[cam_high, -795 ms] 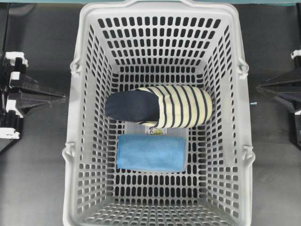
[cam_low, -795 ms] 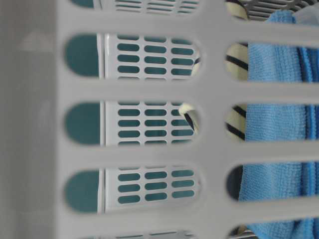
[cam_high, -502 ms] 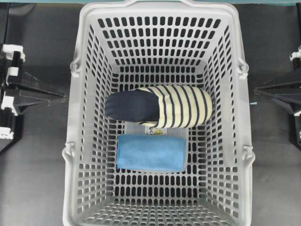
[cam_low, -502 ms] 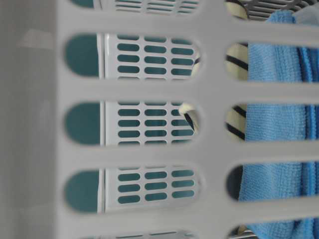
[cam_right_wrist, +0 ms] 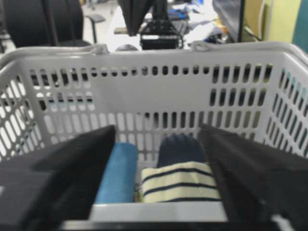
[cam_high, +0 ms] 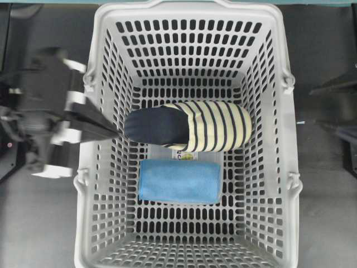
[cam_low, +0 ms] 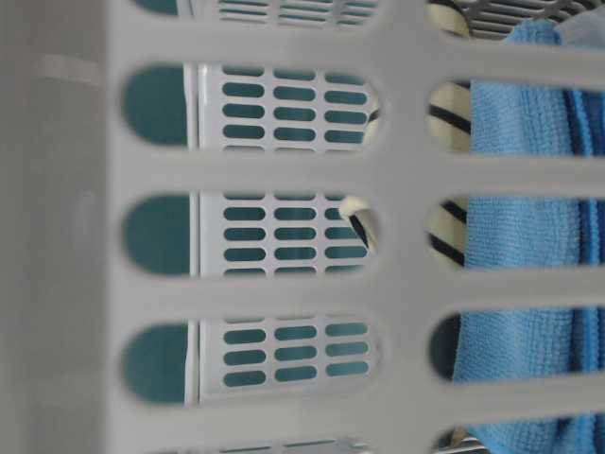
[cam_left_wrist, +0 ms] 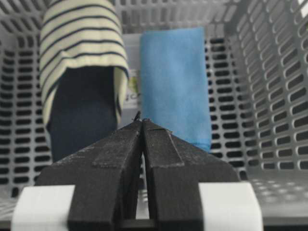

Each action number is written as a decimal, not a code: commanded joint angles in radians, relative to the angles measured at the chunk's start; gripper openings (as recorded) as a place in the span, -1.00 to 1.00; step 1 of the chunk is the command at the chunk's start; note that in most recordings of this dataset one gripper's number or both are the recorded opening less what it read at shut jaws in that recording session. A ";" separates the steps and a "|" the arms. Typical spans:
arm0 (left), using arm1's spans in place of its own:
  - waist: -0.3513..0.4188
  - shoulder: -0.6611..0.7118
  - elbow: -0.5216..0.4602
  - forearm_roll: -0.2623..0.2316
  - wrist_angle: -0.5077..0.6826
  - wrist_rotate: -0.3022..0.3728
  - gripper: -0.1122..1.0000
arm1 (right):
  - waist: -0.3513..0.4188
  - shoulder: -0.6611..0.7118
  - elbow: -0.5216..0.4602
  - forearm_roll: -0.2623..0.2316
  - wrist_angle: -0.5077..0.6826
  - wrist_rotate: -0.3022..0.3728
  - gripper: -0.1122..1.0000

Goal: Pick up the blue cloth from the shopping basket with the left arm.
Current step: 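Move the left gripper into the basket down toward the blue cloth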

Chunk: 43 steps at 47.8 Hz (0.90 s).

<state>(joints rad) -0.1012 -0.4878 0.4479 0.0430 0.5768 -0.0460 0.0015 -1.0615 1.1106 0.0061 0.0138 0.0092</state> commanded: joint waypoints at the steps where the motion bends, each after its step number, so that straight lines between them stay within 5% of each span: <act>1: -0.005 0.080 -0.095 0.003 0.048 -0.008 -0.79 | 0.002 0.006 -0.026 0.002 0.008 -0.002 0.57; 9: -0.015 0.227 -0.215 0.003 0.149 -0.023 -0.70 | 0.000 0.005 -0.023 0.002 0.020 -0.003 0.57; 20: -0.057 0.426 -0.376 0.003 0.264 -0.074 0.49 | 0.000 -0.003 -0.021 0.002 0.017 -0.011 0.57; 25: -0.072 0.508 -0.417 0.003 0.273 -0.103 0.81 | 0.000 -0.012 -0.018 0.002 0.015 -0.012 0.57; 43: -0.086 0.689 -0.400 0.003 0.225 -0.126 0.81 | -0.003 -0.049 -0.002 0.002 0.014 -0.012 0.57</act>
<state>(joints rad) -0.1871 0.1856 0.0430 0.0430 0.8283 -0.1687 0.0015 -1.1106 1.1167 0.0046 0.0383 -0.0031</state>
